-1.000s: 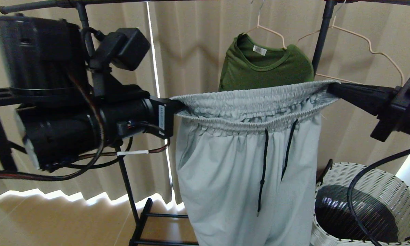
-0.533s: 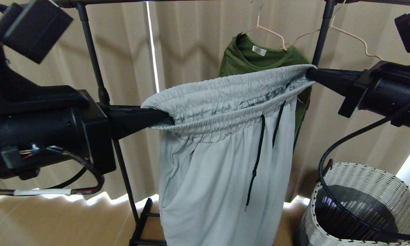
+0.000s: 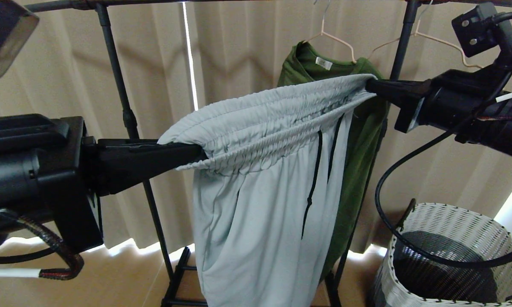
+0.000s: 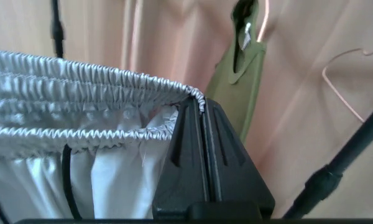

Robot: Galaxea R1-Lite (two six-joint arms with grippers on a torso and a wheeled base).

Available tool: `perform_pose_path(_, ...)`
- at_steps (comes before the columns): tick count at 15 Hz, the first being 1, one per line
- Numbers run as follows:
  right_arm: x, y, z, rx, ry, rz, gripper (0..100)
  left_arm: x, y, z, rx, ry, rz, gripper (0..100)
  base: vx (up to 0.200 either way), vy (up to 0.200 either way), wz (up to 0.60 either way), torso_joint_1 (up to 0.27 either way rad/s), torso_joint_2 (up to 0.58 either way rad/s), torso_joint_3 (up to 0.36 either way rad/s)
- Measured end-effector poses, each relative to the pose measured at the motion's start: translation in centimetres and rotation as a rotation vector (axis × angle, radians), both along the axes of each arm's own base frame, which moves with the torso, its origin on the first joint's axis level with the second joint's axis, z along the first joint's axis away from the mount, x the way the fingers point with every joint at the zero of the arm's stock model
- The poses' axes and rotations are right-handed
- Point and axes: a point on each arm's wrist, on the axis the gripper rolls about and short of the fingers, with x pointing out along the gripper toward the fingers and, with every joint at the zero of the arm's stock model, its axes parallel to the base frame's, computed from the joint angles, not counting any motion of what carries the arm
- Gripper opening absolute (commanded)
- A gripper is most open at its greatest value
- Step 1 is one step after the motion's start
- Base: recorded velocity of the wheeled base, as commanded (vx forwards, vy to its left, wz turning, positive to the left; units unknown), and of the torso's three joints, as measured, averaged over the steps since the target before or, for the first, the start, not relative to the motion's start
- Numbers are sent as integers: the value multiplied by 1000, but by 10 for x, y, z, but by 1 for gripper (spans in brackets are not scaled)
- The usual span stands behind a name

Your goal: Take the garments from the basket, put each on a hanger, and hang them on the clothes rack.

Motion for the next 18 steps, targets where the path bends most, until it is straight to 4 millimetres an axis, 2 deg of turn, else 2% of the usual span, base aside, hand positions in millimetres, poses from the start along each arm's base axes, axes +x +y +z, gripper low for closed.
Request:
perform_pose_path(6, 0, 0, -5, -4, 17, -35, 0, -1, -1, -1, 1, -1, -5, 0, 0, 0, 0, 0, 0, 0)
perform_pose_path(9, -6, -6, -7, -16, 27, -55, 0, 16, -5, -6, 38, -7, 75, 0, 0, 0, 0, 0, 0, 0)
perform_pose_path(13, -17, -21, -4, -32, 0, -97, 0, 56, -18, -9, 30, -114, 228, 0, 0, 0, 0, 0, 0, 0)
perform_pose_path(18, -23, -24, -13, -39, 20, -99, 0, 67, -26, -20, 61, -81, 233, 0, 0, 0, 0, 0, 0, 0)
